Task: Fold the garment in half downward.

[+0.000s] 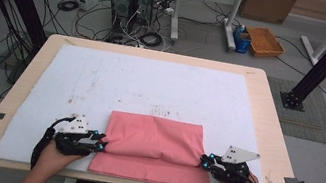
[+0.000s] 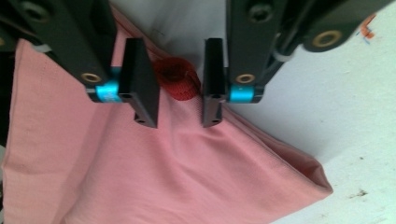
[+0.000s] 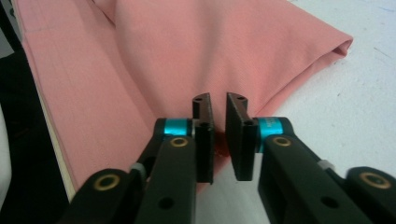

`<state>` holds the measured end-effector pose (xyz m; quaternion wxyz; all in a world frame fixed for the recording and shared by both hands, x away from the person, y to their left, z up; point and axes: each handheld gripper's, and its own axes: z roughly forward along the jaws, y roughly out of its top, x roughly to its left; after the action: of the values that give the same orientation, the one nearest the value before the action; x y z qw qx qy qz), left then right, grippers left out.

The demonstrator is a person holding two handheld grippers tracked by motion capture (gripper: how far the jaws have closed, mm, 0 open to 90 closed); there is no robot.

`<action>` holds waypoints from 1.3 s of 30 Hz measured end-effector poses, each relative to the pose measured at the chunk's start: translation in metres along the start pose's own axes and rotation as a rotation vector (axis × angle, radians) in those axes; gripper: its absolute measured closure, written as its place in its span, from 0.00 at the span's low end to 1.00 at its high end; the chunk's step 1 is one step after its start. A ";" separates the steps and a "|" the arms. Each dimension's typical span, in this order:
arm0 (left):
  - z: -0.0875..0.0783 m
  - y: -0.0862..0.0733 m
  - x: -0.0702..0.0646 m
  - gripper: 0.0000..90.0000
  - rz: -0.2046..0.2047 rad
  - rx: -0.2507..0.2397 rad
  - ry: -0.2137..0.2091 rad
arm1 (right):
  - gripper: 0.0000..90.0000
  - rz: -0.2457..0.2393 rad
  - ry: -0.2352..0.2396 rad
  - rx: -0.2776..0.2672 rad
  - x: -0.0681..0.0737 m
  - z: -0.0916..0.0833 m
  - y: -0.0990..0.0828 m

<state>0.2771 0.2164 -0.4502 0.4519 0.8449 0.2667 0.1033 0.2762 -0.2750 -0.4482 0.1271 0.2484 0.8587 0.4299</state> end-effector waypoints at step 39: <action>-0.010 0.002 0.001 0.91 -0.014 -0.084 -0.078 | 0.96 -0.017 0.021 -0.036 0.005 -0.012 0.000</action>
<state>0.2743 0.2234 -0.4429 0.4978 0.8268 0.2502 0.0780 0.2665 -0.2800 -0.4408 0.1263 0.2341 0.8542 0.4468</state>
